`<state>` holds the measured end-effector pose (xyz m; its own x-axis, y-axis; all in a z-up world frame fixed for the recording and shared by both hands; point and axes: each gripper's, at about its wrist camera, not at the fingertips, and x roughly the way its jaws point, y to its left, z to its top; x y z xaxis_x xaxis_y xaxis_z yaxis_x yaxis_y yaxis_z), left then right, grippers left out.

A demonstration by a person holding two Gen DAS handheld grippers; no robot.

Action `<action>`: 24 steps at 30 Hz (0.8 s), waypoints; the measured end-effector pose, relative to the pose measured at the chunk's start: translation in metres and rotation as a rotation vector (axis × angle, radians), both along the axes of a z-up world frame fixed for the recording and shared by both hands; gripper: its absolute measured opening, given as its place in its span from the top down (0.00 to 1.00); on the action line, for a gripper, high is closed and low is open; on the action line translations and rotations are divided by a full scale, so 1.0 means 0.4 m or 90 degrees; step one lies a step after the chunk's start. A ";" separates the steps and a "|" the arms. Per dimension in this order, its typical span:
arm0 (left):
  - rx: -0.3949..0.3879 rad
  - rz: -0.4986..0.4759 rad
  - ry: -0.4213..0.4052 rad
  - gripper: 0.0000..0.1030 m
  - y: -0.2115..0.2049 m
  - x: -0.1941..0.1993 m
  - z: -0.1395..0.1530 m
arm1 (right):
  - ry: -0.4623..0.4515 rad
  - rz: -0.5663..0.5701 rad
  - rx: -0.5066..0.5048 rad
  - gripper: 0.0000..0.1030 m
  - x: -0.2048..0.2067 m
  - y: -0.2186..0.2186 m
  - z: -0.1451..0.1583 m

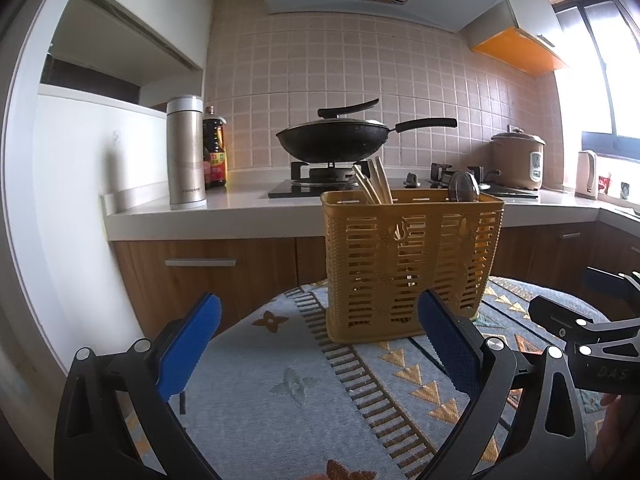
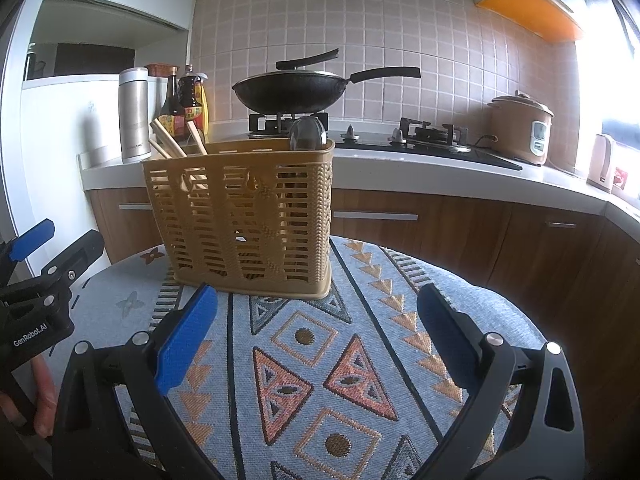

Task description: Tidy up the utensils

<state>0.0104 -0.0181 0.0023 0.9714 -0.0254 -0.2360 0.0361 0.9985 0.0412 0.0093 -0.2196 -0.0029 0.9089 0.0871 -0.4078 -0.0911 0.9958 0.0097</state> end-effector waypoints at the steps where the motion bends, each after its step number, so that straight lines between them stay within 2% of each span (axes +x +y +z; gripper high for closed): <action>1: 0.000 0.000 0.001 0.07 0.000 0.000 0.000 | 0.000 0.000 -0.001 0.07 -0.001 0.001 0.000; 24: 0.000 0.002 0.001 0.07 0.001 0.000 0.001 | -0.020 -0.023 0.003 0.07 -0.012 -0.011 0.005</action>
